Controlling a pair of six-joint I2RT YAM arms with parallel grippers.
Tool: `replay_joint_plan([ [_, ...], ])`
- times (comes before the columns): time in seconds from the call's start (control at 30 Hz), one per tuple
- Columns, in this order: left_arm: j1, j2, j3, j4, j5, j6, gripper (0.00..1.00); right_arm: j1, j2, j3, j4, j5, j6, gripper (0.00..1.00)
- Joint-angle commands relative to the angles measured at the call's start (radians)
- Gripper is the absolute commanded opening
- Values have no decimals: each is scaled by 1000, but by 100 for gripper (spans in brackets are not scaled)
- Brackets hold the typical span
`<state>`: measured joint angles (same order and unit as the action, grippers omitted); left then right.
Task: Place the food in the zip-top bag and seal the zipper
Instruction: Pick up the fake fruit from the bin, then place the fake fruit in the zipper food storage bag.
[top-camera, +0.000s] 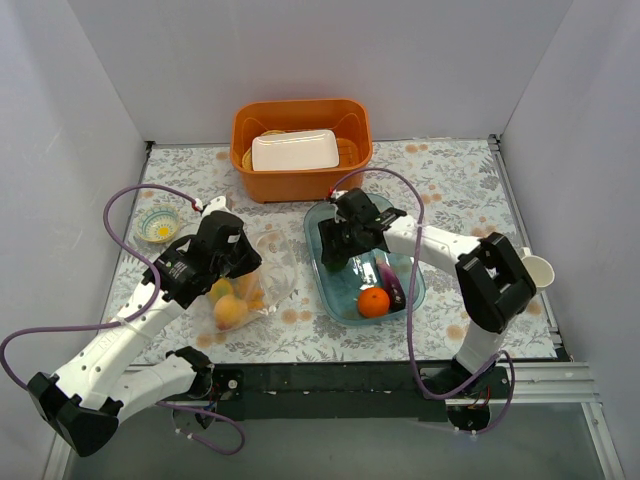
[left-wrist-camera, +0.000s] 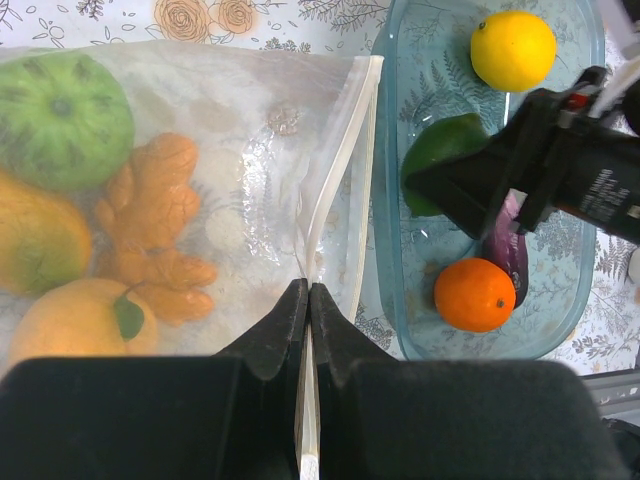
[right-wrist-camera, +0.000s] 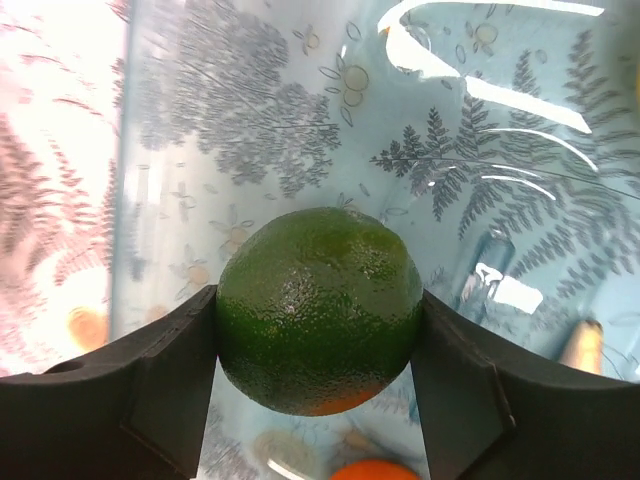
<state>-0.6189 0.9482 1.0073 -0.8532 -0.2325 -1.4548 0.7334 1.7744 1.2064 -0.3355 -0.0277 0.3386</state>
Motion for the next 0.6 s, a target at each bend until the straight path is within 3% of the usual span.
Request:
replay_joint_plan([
  [0.0,4,-12,7,3,-14,5,0,0,-159,4,16,11,23,47],
  [0.27,4,-3,5,13,-13,2,0,75,-294,-39,190,-78,155,48],
  [0.57,4,1,17,5,-24,2,0,216,-167,25,311,-109,214,49],
])
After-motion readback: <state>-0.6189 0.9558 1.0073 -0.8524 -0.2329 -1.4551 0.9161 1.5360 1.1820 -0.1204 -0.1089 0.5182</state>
